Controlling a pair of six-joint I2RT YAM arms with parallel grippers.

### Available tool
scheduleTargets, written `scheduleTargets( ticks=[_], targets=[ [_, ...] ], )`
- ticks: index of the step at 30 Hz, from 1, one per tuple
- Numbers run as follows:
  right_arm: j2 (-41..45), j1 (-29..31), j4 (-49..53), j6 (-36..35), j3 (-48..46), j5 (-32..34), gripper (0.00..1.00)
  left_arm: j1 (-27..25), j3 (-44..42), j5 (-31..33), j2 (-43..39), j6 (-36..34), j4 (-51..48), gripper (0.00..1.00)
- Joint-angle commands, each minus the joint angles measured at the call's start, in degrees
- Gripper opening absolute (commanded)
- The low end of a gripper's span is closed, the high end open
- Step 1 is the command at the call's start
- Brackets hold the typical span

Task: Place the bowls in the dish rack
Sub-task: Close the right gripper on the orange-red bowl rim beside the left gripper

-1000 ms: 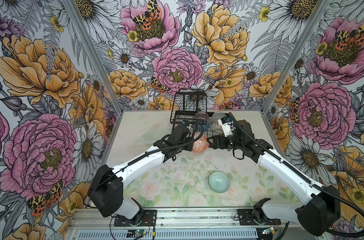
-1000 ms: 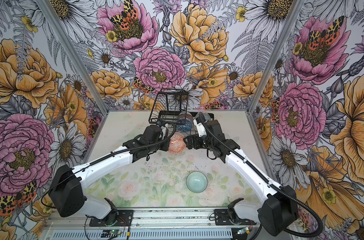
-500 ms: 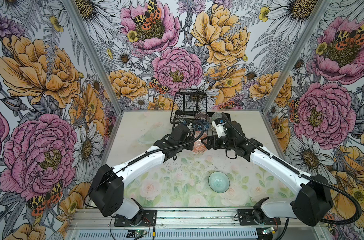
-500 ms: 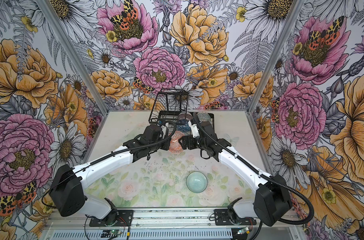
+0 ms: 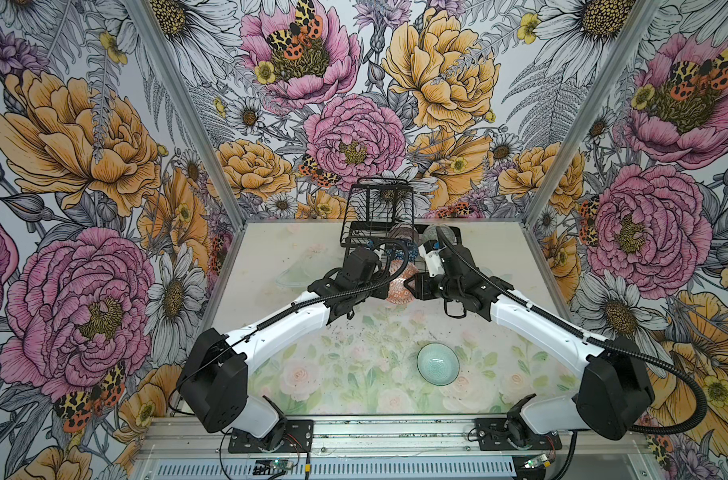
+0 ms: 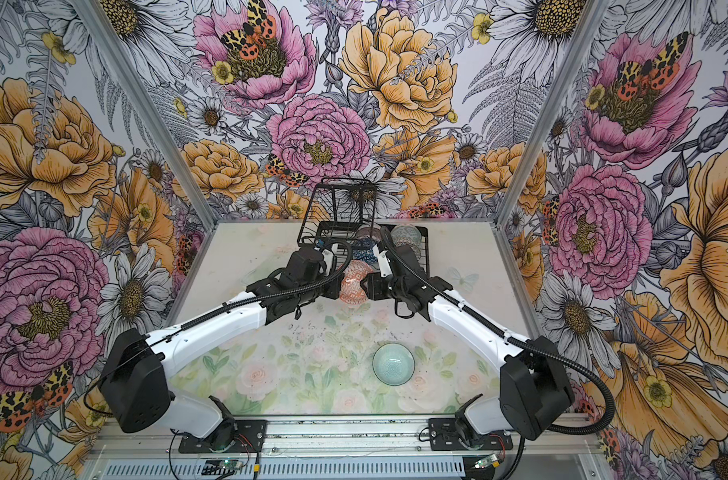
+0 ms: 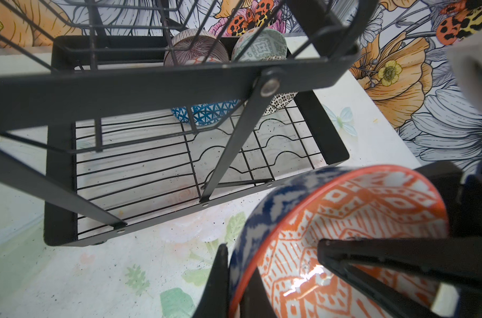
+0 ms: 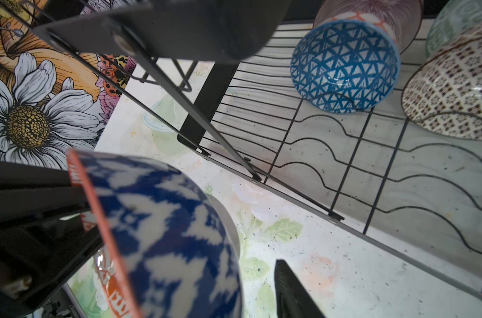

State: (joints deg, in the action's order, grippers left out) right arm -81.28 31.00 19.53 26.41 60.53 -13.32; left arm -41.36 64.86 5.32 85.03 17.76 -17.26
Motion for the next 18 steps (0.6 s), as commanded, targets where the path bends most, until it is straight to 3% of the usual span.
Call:
scheduleTargets(
  ticks=[1,9,14,18],
  targets=[
    [-0.55,0.46,-1.51,0.30,1.08,0.93,0.36,0.06,2.22,-1.63,-0.17,0.12,3.96,0.00],
    [-0.91,0.55,-1.51,0.13,0.99,1.25,0.10,-0.64,1.89,-2.62,0.39,0.11,4.16,0.00],
    [-0.90,0.55,-1.51,-0.14,0.90,1.46,0.01,-1.11,1.82,-3.04,1.01,0.12,4.09,0.00],
    [-0.71,0.55,-1.51,-0.22,0.73,1.78,0.00,-1.26,1.82,-3.05,0.86,-0.12,3.44,0.00]
  ],
)
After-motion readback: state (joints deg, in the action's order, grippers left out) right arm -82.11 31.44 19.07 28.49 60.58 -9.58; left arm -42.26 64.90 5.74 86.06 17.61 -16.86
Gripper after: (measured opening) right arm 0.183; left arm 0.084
